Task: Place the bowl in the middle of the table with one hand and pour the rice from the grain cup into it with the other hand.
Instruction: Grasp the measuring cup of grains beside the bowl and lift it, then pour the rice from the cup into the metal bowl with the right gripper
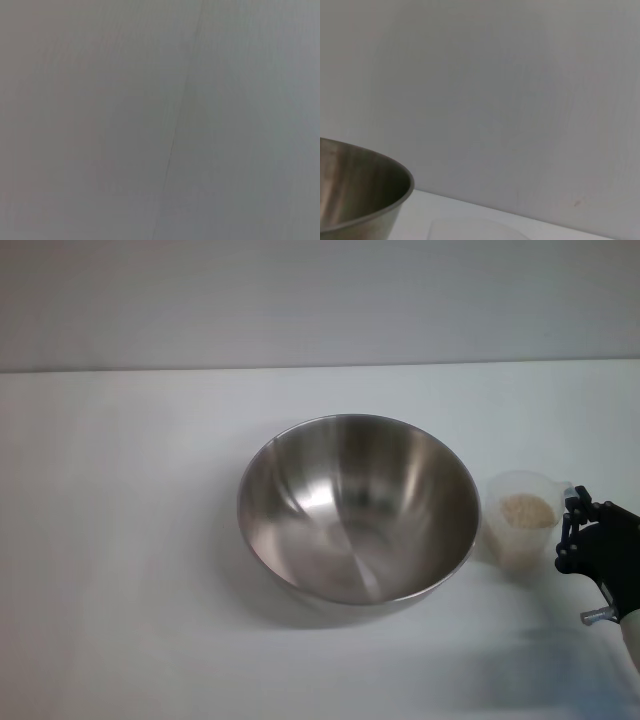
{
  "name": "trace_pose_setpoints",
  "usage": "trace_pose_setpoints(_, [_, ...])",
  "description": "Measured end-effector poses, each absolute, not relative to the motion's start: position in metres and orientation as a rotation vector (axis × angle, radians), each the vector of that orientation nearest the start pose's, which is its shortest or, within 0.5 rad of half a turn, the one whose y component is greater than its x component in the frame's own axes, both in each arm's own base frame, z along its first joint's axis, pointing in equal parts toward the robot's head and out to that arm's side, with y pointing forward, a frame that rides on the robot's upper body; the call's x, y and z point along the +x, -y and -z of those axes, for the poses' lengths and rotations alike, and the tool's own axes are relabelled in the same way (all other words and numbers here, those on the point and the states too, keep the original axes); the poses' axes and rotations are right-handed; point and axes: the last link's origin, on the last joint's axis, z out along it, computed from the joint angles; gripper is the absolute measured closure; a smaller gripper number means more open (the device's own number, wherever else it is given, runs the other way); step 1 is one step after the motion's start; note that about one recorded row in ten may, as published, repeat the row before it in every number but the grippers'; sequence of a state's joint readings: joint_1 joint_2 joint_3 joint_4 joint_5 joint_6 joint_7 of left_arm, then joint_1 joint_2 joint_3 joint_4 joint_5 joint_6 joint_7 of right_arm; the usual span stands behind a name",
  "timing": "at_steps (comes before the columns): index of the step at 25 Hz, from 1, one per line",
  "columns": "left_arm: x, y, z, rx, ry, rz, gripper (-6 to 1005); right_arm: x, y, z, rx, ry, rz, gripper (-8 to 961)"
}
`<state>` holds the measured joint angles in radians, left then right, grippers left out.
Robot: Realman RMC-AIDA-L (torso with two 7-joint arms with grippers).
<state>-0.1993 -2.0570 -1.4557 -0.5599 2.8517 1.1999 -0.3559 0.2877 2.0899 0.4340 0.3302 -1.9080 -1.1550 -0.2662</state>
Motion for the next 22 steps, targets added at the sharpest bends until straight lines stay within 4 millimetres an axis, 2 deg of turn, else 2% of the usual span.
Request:
trace_pose_setpoints(5, [-0.31, -0.319, -0.058, -1.346, 0.489, 1.046, 311, 0.337, -0.272, 0.057, -1.654, -0.454, -0.446, 932])
trace_pose_setpoints(12, [-0.31, -0.319, -0.058, -1.346, 0.488, 1.047, 311, 0.34, -0.27, 0.037, -1.52, -0.44, -0.487, 936])
trace_pose_setpoints(17, [-0.309, -0.319, -0.058, -1.347, 0.488, 1.047, 311, 0.326, -0.273, 0.015, -1.427, -0.31, -0.575, 938])
trace_pose_setpoints(22, [-0.308, -0.319, -0.057, -1.348, 0.486, 1.05, 311, 0.309, -0.28, 0.003, -1.386, -0.193, -0.649, 939])
